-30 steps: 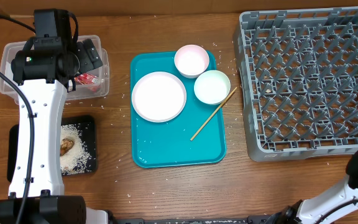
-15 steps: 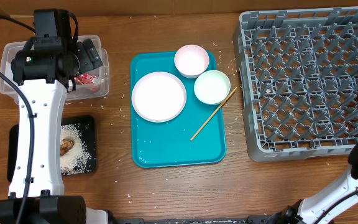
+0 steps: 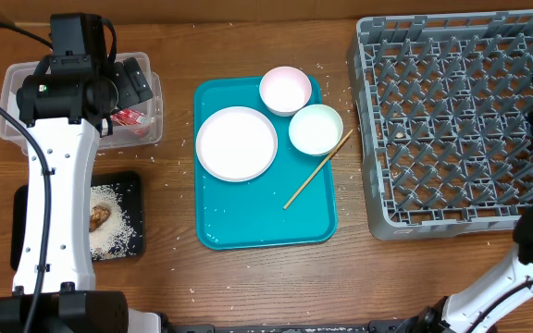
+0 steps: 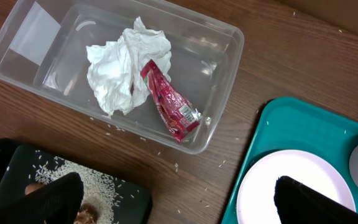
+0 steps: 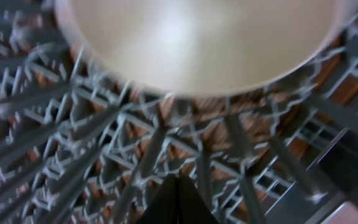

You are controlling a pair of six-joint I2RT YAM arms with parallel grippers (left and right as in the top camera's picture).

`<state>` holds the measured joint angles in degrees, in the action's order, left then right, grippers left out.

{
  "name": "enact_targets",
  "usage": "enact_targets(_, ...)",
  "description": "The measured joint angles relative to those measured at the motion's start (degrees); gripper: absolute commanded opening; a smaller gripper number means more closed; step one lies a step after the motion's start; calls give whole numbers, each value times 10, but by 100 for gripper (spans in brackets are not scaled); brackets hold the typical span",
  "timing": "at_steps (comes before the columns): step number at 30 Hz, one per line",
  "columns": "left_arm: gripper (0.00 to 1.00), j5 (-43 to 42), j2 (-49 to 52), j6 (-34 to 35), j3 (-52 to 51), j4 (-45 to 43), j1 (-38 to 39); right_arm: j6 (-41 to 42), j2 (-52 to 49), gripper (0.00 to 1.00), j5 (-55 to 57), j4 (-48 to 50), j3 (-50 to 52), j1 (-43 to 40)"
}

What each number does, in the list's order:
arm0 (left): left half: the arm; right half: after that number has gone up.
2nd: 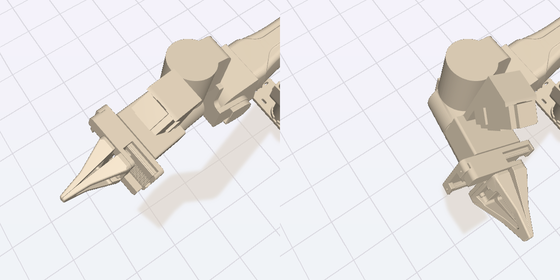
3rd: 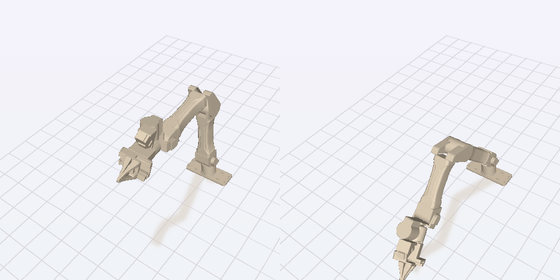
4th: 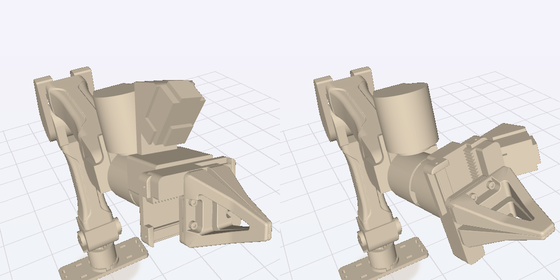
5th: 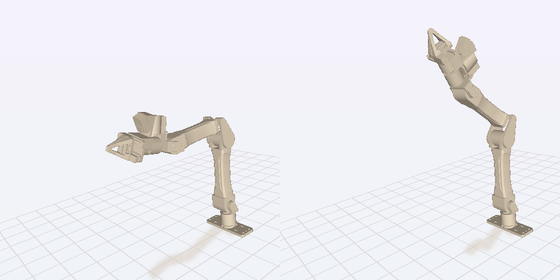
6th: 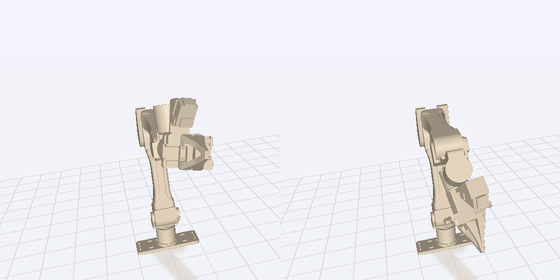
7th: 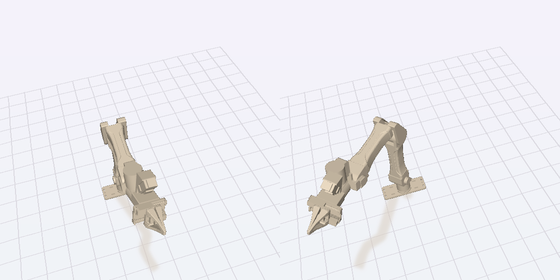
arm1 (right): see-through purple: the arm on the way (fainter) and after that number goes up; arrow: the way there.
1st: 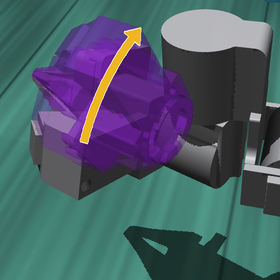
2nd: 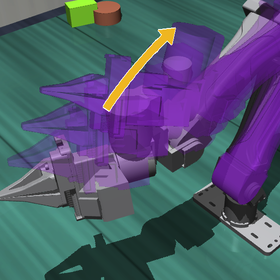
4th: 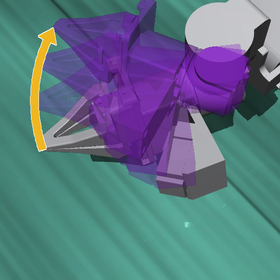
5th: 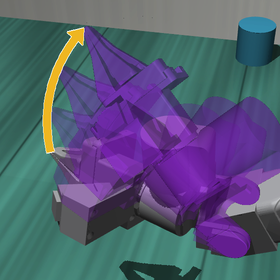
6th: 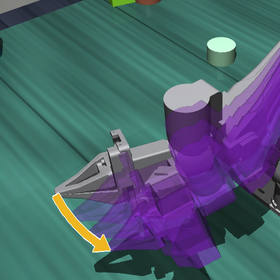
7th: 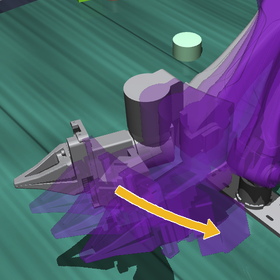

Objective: Sort waste into correct bins and load items into the dishwasher
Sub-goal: 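Lower the cup upside down into the rack and open the right gripper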

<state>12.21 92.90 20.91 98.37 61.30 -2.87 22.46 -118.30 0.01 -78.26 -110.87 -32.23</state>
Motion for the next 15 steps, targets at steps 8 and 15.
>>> enact_targets(8,100,0,0,0,0,0,0,0,8,8,-7,29,0,51)
enact_targets(15,100,0,0,0,0,0,0,2,78,80,-10,111,-12,13)
